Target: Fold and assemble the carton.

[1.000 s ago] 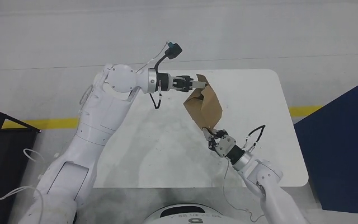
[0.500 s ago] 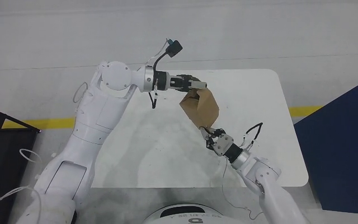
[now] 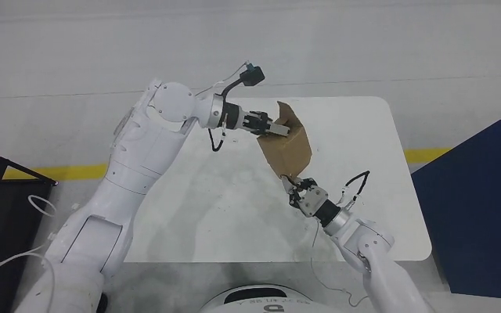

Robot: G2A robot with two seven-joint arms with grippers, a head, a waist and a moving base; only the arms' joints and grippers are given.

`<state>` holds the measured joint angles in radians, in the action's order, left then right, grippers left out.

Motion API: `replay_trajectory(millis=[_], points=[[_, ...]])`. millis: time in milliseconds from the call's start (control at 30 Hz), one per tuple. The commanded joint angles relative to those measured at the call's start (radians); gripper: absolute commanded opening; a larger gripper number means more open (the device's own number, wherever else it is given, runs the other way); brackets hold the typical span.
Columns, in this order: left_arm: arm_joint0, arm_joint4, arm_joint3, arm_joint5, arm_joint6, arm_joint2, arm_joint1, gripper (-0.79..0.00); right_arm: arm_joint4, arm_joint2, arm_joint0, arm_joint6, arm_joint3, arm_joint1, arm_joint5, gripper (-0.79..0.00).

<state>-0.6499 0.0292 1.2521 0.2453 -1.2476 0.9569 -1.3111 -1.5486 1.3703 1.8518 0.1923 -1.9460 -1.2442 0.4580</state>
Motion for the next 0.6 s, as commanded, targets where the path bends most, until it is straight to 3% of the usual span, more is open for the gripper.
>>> replay_trajectory(millis=[0,333,467,567], points=[[-0.002,0.018,-0.004,0.002,0.012,0.018,0.004,0.0,0.0,-0.002,-0.001,-0.001,0.0,0.0,-0.004,-0.785],[-0.061,-0.007,0.011,-0.026,0.076,0.177,0.053,0.0,-0.006,-0.007,0.0,-0.006,-0.001,-0.001,-0.026,-0.785],[-0.055,-0.036,0.001,-0.062,0.181,0.177,0.052,-0.126,0.002,-0.019,-0.004,-0.016,0.006,-0.002,-0.039,-0.785],[-0.028,-0.044,-0.022,-0.094,0.216,0.139,0.042,-0.142,0.014,-0.029,-0.005,-0.021,0.012,-0.001,-0.035,-0.785]])
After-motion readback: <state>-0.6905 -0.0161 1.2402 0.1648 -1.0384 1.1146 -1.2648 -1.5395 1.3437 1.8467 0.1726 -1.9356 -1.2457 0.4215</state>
